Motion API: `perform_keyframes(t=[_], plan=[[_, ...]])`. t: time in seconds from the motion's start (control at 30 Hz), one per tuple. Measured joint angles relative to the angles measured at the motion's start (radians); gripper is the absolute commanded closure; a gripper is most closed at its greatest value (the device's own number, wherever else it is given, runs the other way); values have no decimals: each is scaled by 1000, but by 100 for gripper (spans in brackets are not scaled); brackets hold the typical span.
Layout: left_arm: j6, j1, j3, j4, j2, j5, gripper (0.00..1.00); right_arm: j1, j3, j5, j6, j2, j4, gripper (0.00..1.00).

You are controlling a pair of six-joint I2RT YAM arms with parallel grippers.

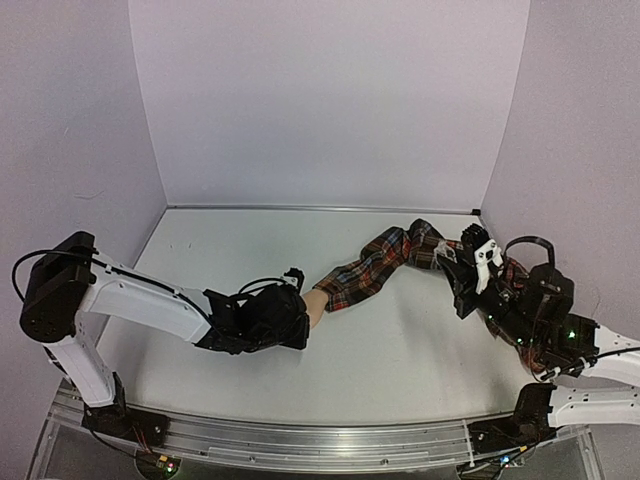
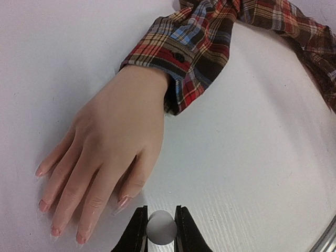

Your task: Paint the nails

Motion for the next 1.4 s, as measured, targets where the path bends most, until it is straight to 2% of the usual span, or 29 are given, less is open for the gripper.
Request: perform_keyframes(t=[0.23, 1.4], plan=[[-37, 15, 1, -28, 18, -9, 100, -1, -11, 2, -5, -13, 0, 100], [-31, 64, -6, -25, 64, 6, 100, -1, -32, 0, 0, -18, -1, 100]])
